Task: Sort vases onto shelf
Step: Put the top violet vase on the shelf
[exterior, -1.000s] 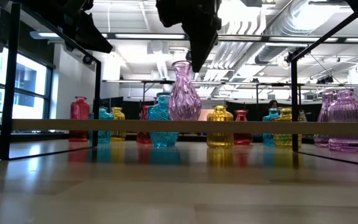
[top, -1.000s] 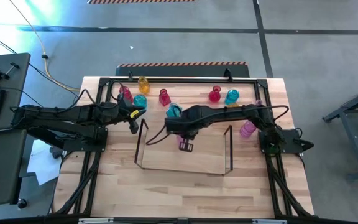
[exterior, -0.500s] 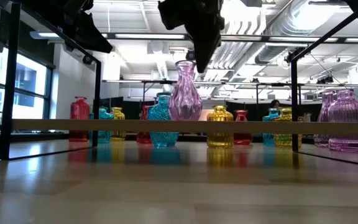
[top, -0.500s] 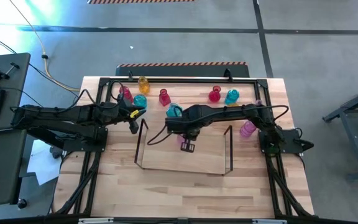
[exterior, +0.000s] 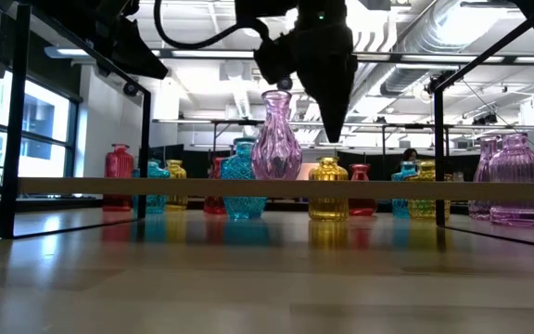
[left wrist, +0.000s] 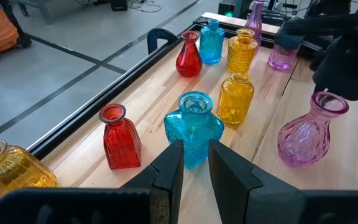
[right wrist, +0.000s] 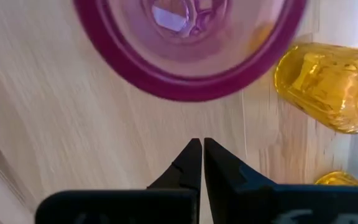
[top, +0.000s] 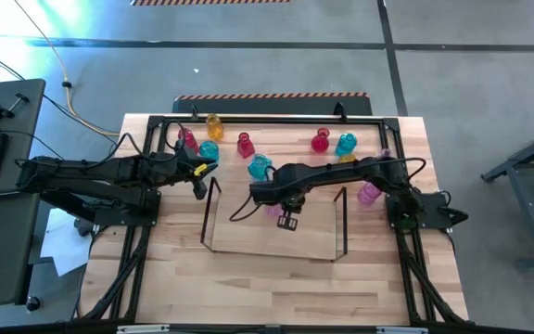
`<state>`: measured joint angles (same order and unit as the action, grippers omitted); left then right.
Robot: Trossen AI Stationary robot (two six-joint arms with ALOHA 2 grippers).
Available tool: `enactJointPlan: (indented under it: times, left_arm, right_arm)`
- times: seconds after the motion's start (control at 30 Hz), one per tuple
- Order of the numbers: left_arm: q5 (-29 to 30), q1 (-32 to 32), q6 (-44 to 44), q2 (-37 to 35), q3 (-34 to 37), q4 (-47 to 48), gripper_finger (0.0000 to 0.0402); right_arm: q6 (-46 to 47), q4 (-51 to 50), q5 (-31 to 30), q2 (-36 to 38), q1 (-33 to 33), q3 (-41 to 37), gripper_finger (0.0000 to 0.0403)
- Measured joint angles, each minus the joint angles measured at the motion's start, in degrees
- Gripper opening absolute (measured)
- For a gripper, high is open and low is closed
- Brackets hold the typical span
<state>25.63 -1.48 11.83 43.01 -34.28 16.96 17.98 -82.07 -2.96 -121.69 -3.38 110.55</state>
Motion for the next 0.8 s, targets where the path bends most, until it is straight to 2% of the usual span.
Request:
enactJointPlan:
  times: [0.43, 0.8]
  left_arm:
    - [0.0, 0.0, 0.0, 0.0, 0.0, 0.1, 0.0067]
    - [0.0, 0.0, 0.0, 0.0, 0.0, 0.0, 0.0067]
  right_arm:
    - [-2.9, 7.0, 0.3, 0.0, 0.1, -0.1, 0.0000]
    - [-5.0, 10.9, 3.0, 0.1, 0.6, -0.1, 0.0000]
